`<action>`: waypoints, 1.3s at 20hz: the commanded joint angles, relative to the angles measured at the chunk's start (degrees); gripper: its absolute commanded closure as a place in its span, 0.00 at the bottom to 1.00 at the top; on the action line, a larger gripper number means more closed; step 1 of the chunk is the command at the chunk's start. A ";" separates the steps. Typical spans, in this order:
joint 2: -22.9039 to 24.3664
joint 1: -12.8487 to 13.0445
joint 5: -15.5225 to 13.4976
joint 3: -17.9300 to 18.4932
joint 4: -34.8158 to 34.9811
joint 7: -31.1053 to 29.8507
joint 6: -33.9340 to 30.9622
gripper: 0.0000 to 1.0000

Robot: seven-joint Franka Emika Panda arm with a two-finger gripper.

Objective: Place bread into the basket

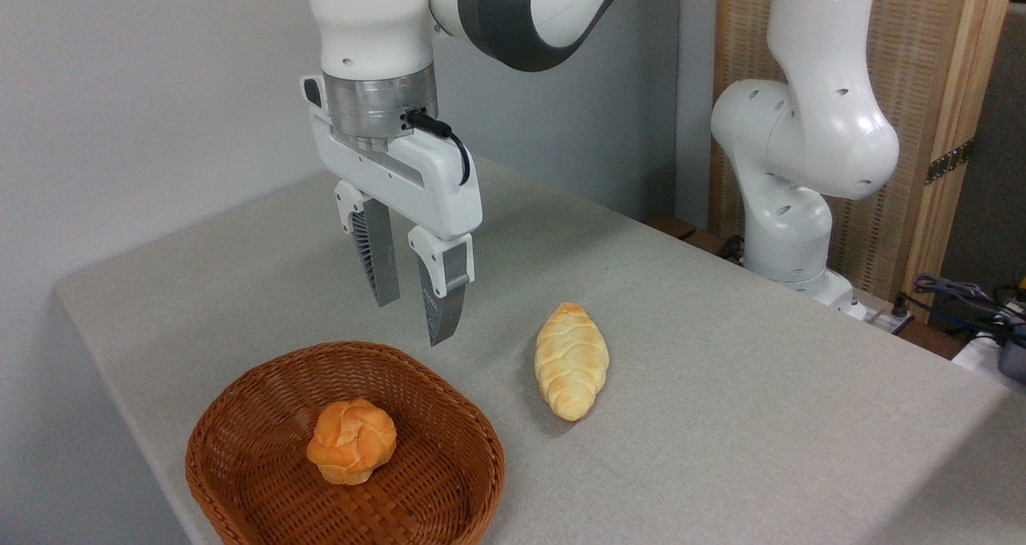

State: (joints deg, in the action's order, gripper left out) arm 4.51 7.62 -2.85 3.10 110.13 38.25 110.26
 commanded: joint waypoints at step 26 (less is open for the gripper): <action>5.15 -0.33 -0.05 -0.03 6.48 0.86 -0.40 0.00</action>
State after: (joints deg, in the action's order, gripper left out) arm 5.12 7.32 -2.85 2.98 111.41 38.25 110.18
